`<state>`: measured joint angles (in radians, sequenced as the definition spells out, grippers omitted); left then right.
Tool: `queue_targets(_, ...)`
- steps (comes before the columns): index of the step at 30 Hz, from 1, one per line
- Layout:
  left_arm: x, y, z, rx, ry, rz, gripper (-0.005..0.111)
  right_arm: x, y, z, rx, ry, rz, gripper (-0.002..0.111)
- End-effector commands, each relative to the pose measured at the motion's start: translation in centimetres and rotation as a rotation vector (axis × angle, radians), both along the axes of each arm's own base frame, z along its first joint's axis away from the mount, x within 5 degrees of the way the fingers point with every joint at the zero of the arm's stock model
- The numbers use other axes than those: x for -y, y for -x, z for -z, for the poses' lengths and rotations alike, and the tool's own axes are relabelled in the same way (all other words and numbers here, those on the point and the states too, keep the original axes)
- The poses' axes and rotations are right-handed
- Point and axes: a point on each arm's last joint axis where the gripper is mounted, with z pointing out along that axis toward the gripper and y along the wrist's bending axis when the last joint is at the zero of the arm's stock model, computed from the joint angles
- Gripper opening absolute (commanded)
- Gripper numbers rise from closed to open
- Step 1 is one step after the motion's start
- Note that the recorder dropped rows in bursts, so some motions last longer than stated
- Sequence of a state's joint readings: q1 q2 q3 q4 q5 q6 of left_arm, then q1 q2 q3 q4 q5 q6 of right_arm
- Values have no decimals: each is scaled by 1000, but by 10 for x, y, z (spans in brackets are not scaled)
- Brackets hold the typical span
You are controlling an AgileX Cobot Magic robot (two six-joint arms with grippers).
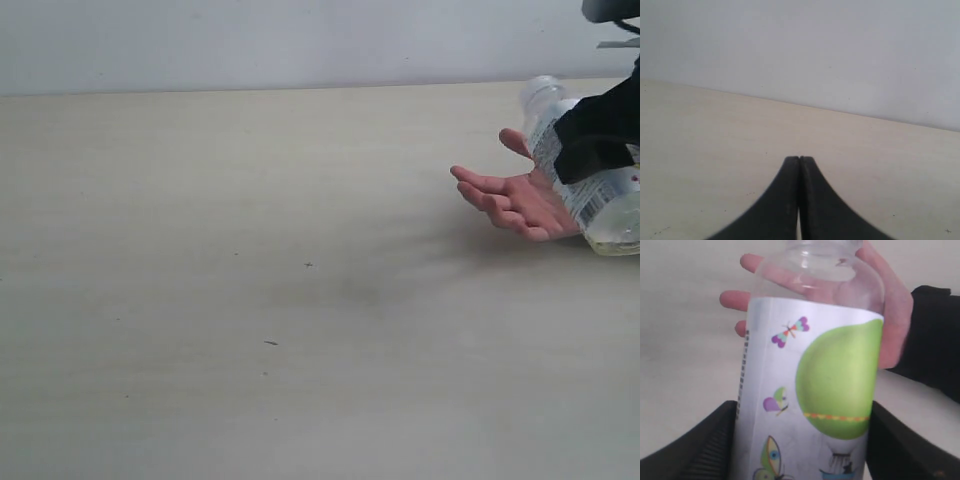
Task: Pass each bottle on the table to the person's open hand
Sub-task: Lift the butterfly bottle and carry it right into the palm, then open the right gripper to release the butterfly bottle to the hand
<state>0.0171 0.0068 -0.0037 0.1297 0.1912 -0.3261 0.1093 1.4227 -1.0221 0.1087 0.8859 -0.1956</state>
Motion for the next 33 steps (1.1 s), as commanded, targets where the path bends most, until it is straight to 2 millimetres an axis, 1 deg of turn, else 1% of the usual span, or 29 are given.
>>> queue_targets(1, 0, 0, 1, 6, 5, -1, 0, 0, -15, 20, -7, 7, 2, 0)
queue_targets(8, 0, 0, 1, 6, 5, -1, 0, 2, -34, 49, -23, 48, -7, 0)
queue_targets(13, 0, 0, 1, 6, 5, -1, 0, 0, -45, 63, 5, 53, -13, 0)
queue_targets(19, 0, 0, 1, 6, 5, -1, 0, 0, -54, 70, 53, 53, -10, 0)
queue_targets(29, 0, 0, 1, 6, 5, -1, 0, 0, -60, 89, 16, 62, -13, 0)
queue_targets(33, 0, 0, 1, 6, 5, -1, 0, 0, -61, 89, 21, 62, -12, 1)
